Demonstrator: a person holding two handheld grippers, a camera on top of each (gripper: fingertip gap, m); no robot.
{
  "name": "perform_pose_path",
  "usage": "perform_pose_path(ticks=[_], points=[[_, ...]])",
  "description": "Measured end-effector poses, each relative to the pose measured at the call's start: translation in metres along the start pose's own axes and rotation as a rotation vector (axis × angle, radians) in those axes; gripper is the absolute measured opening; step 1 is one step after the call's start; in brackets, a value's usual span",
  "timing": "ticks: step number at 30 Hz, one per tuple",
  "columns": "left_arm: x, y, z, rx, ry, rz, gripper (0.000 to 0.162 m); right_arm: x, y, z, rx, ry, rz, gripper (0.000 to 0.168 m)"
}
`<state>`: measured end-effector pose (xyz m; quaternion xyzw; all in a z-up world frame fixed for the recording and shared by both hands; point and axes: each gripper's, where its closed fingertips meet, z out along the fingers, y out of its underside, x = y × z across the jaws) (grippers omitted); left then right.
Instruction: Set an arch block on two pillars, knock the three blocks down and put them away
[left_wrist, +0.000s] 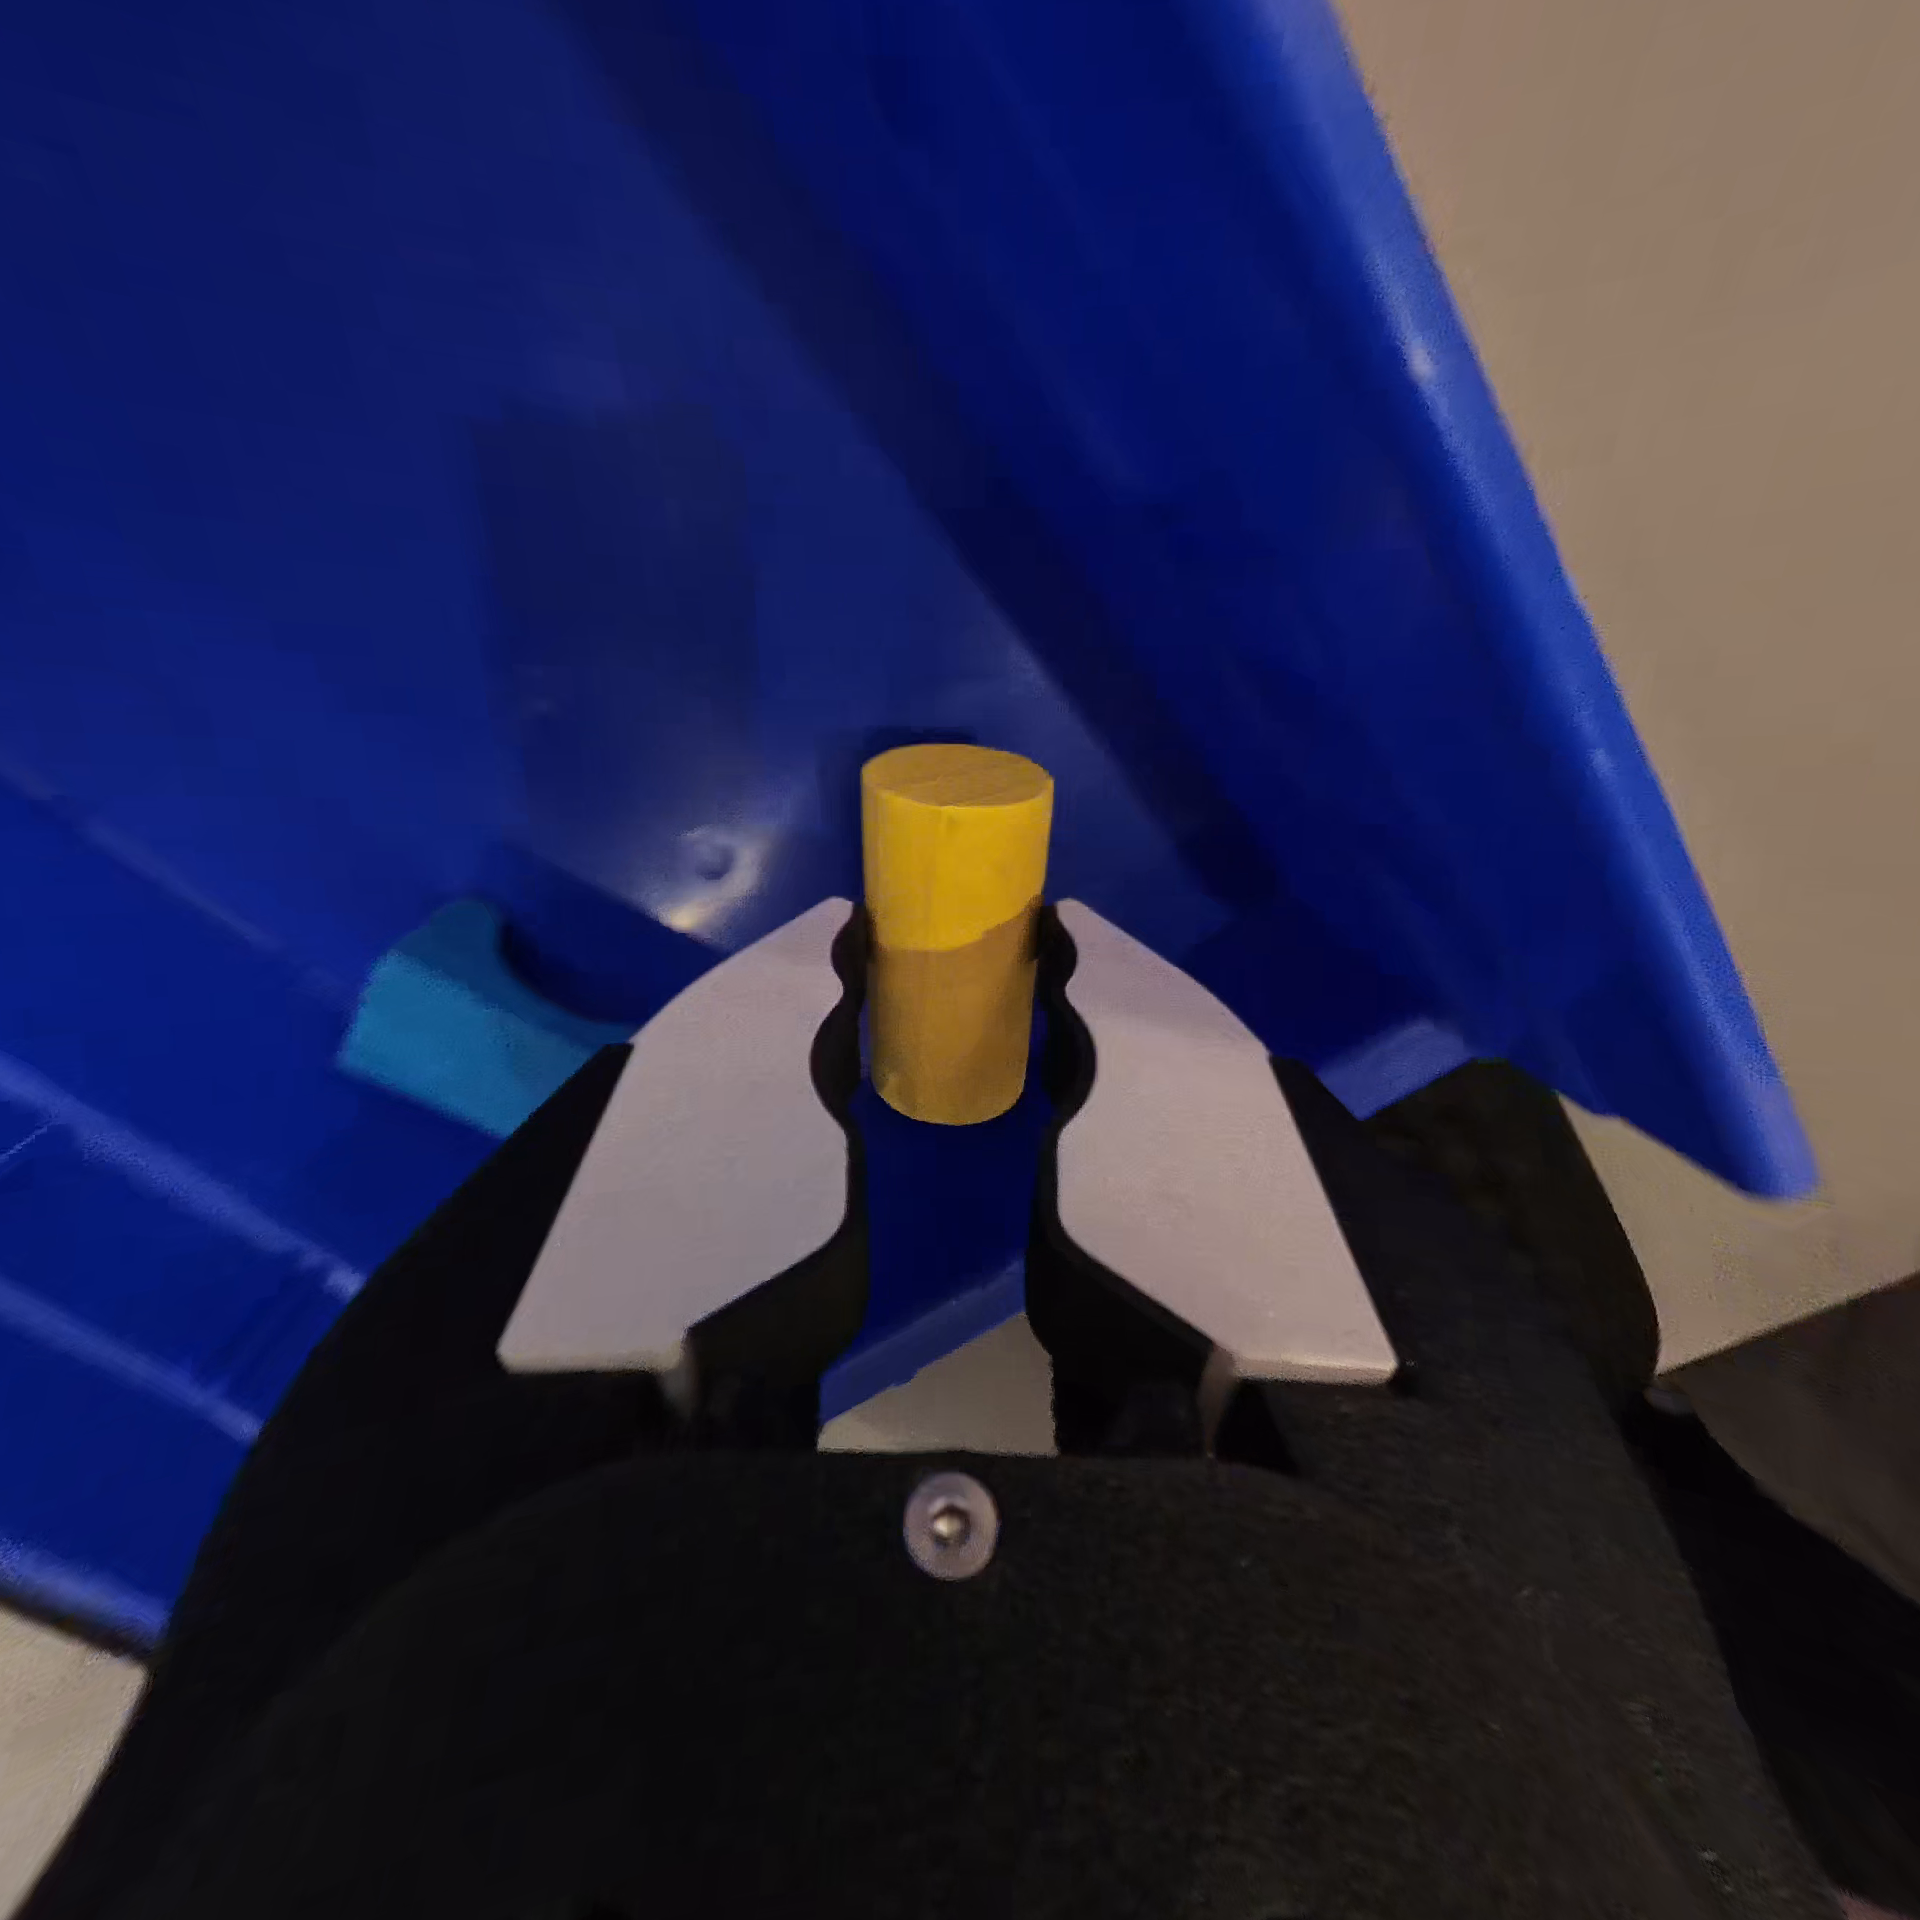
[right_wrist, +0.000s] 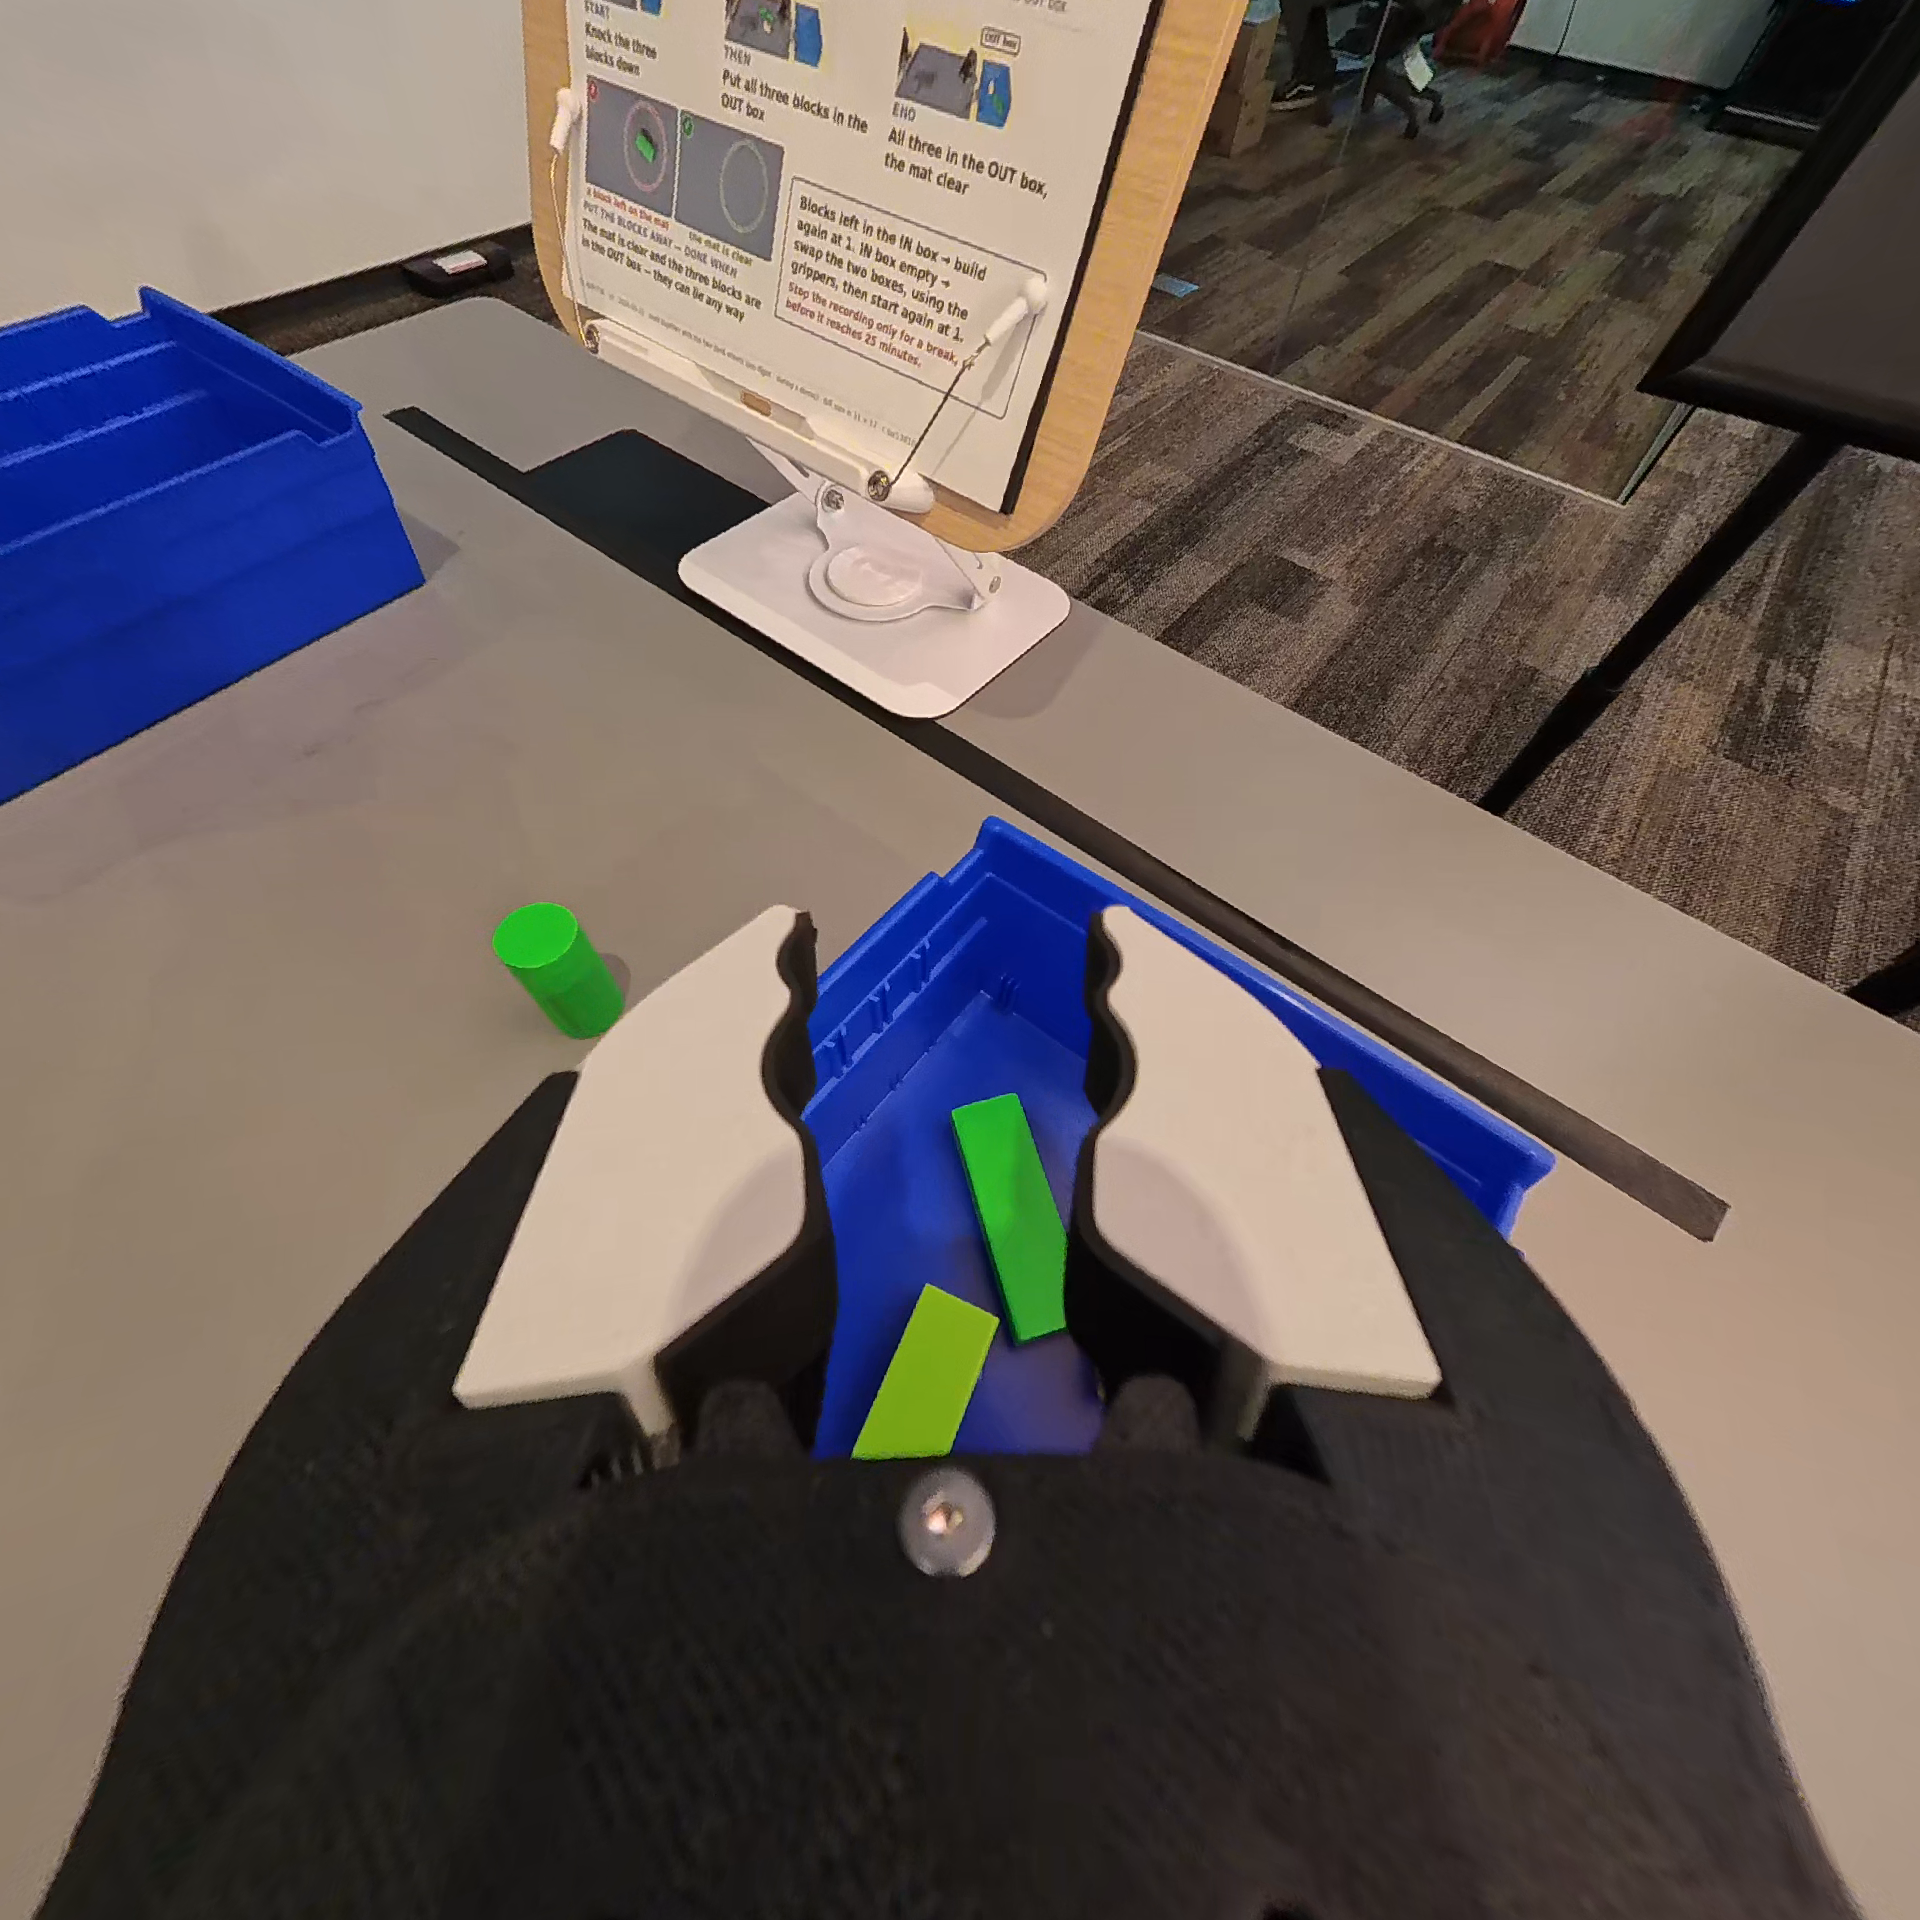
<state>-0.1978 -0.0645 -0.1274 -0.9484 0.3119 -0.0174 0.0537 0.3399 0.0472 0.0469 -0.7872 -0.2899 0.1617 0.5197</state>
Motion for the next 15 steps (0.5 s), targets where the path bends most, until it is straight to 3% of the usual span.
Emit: perform_pose_path(ticks=[3, 5, 9, 12, 15], points=[[-0.027, -0.017, -0.050, 0.247, -0.085, -0.103, 0.032, 0.001, 0.001, 0.001, -0.005, 0.007, 0.002, 0.051], [-0.034, -0.038, -0.102, 0.508, -0.132, -0.176, 0.032, 0.001, 0.001, 0.003, -0.008, 0.011, -0.001, 0.051], [0.053, -0.103, -0.197, 1.064, 0.111, -0.026, 0.031, -0.002, 0.001, 0.009, -0.025, 0.018, -0.023, 0.051], [0.118, -0.149, -0.189, 1.209, 0.251, 0.067, 0.031, -0.008, 0.004, 0.015, -0.049, 0.008, -0.055, 0.051], [0.161, -0.183, -0.117, 1.031, 0.355, 0.123, 0.031, -0.012, 0.011, 0.021, -0.093, 0.014, -0.102, 0.051]])
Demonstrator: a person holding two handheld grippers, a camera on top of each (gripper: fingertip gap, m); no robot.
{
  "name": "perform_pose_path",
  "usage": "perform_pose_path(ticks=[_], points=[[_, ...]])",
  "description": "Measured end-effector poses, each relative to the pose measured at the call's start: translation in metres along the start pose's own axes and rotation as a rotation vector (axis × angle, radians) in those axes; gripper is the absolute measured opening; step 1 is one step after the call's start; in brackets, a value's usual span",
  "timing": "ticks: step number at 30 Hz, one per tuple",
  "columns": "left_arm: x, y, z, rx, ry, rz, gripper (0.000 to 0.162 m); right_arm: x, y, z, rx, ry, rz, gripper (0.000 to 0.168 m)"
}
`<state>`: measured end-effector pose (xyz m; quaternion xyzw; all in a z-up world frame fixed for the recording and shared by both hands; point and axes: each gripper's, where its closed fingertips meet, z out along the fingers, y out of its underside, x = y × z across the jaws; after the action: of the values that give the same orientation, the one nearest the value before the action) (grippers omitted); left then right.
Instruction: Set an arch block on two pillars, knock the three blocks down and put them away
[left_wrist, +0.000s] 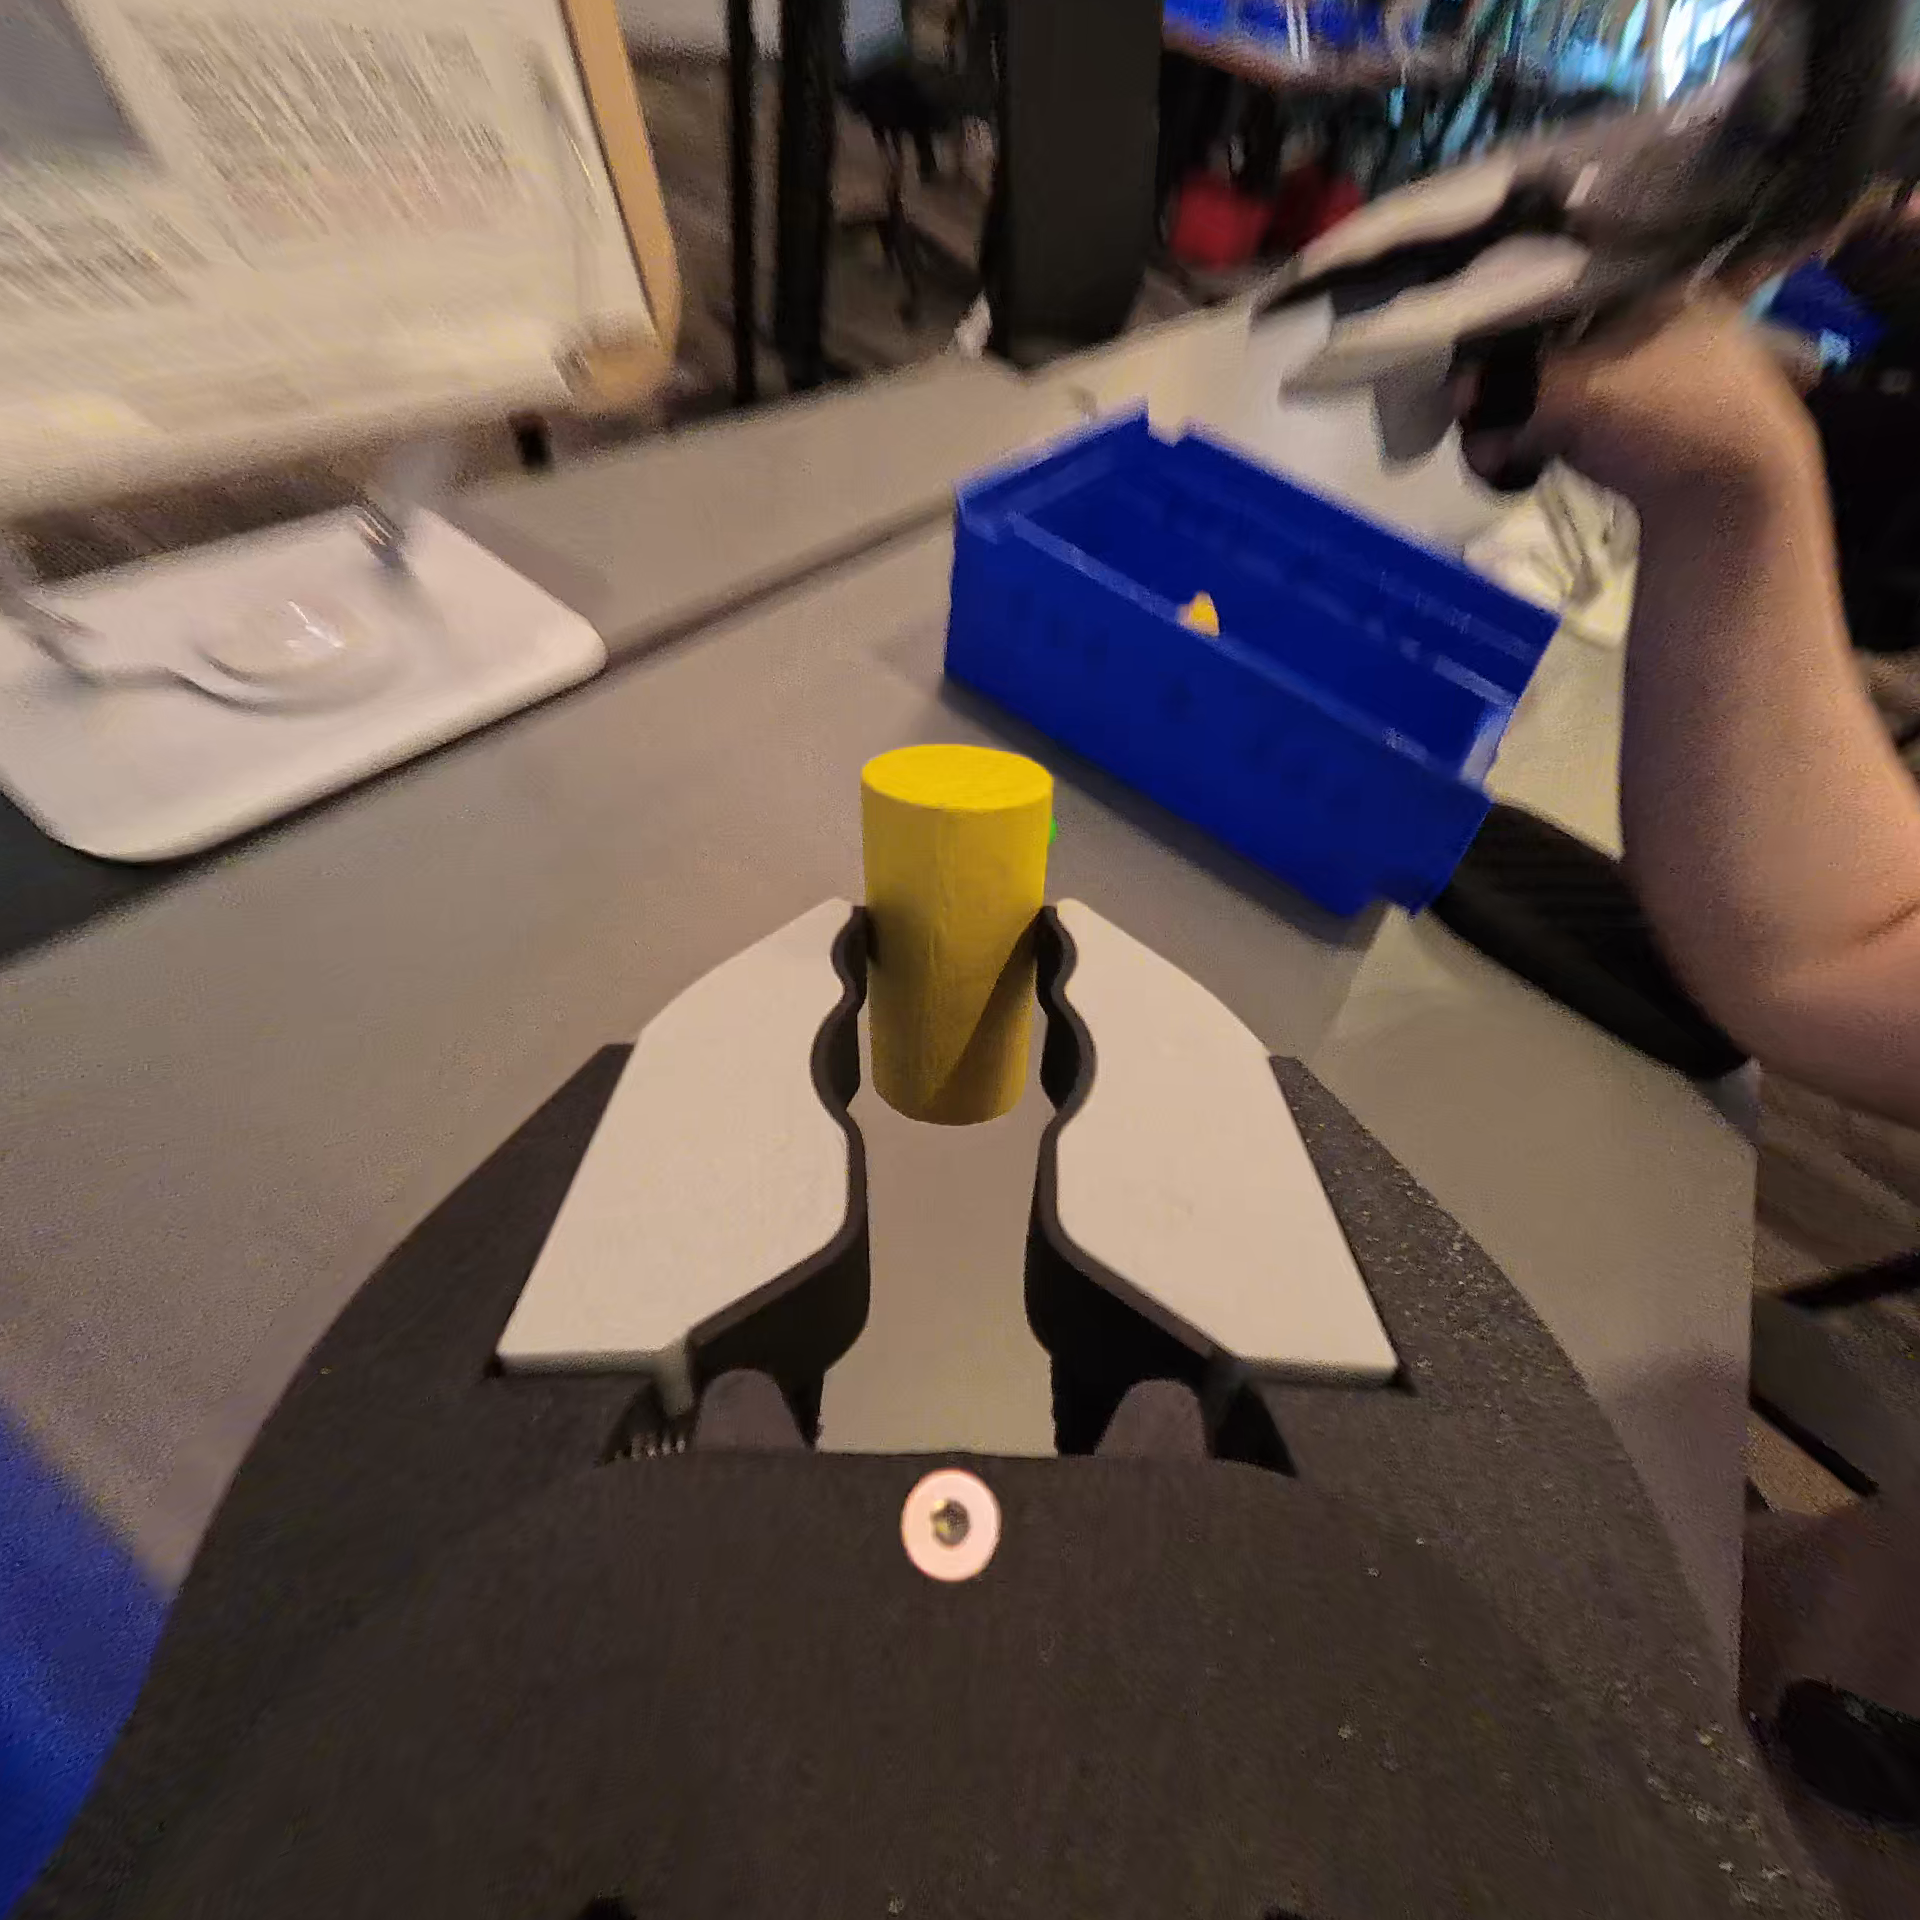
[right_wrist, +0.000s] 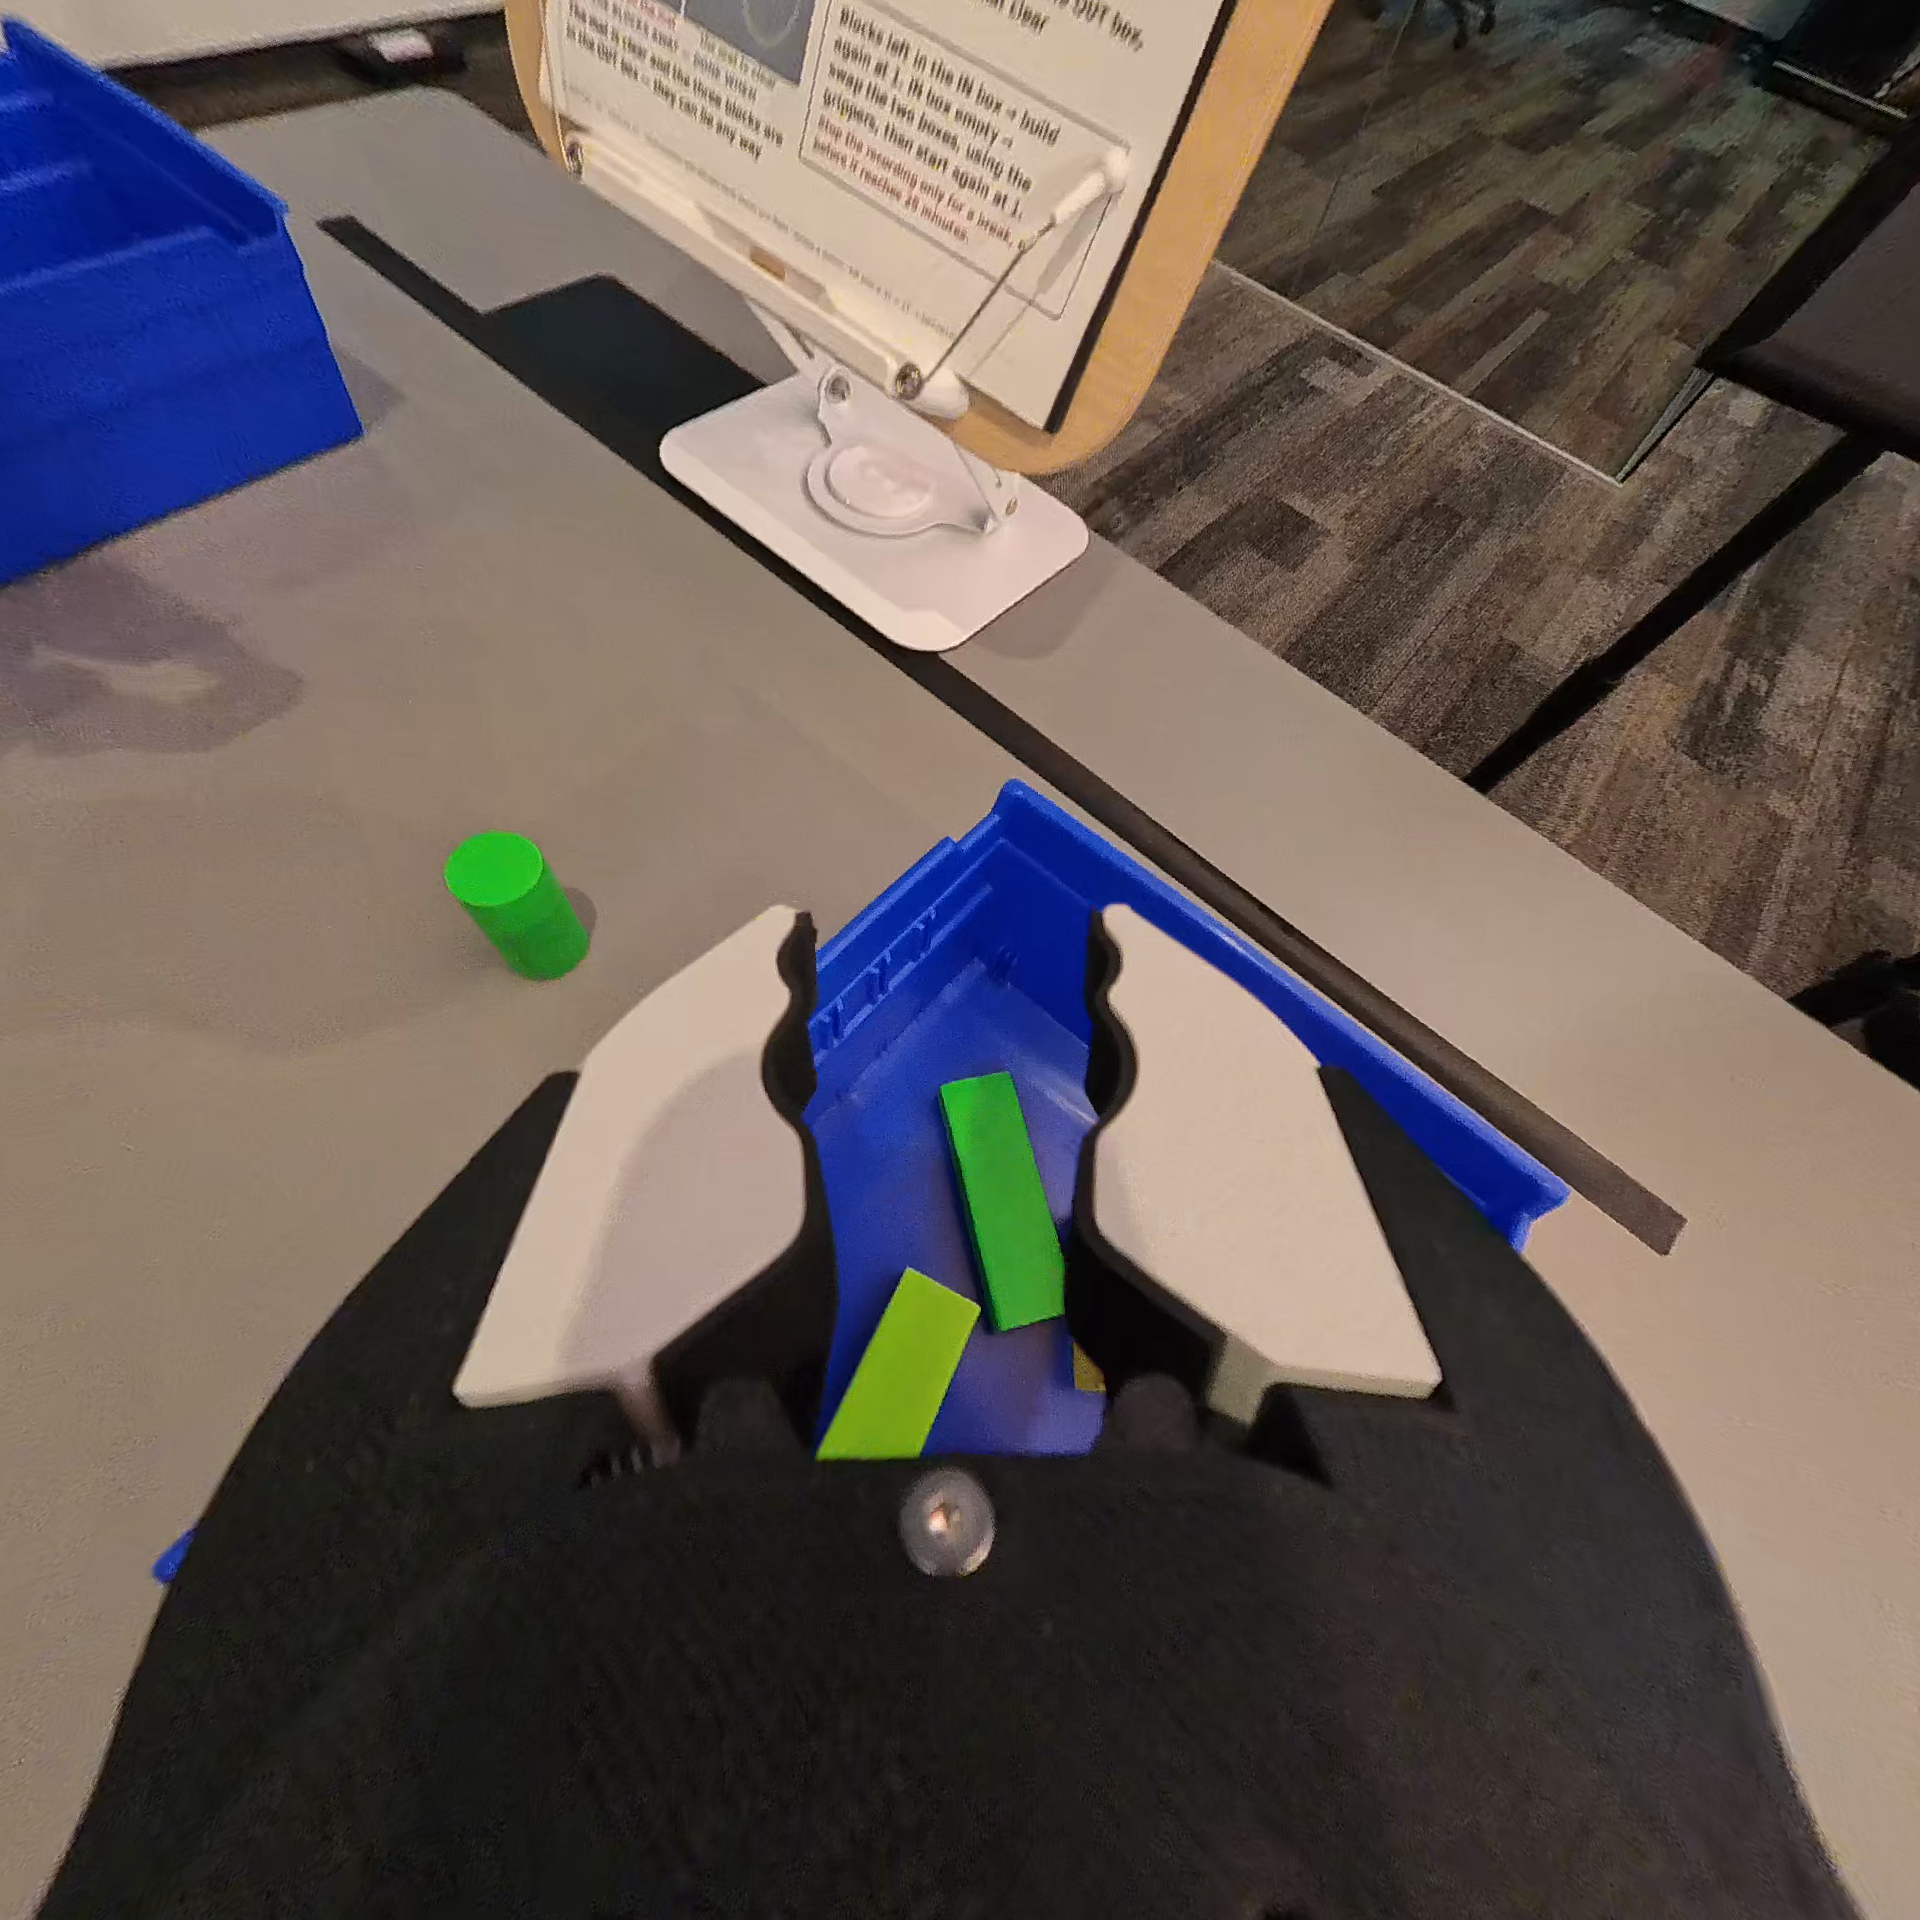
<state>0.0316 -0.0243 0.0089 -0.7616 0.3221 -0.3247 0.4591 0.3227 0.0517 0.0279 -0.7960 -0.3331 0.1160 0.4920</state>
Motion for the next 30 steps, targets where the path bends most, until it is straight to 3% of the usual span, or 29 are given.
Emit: perform_pose_path(ticks=[4, 10, 20, 30], points=[[-0.005, 0.037, 0.060, -0.079, 0.027, 0.002, 0.031, 0.000, 0.005, 0.002, -0.036, 0.027, -0.048, 0.051], [-0.015, 0.057, 0.100, -0.171, 0.046, 0.051, 0.031, 0.002, -0.005, 0.000, 0.025, 0.022, -0.035, 0.051], [-0.017, 0.078, 0.122, -0.184, 0.152, 0.071, 0.031, 0.009, 0.002, -0.001, 0.012, 0.017, -0.014, 0.051], [-0.017, 0.096, 0.127, -0.239, 0.148, 0.136, 0.031, -0.029, -0.006, 0.015, -0.010, -0.077, -0.086, 0.051]])
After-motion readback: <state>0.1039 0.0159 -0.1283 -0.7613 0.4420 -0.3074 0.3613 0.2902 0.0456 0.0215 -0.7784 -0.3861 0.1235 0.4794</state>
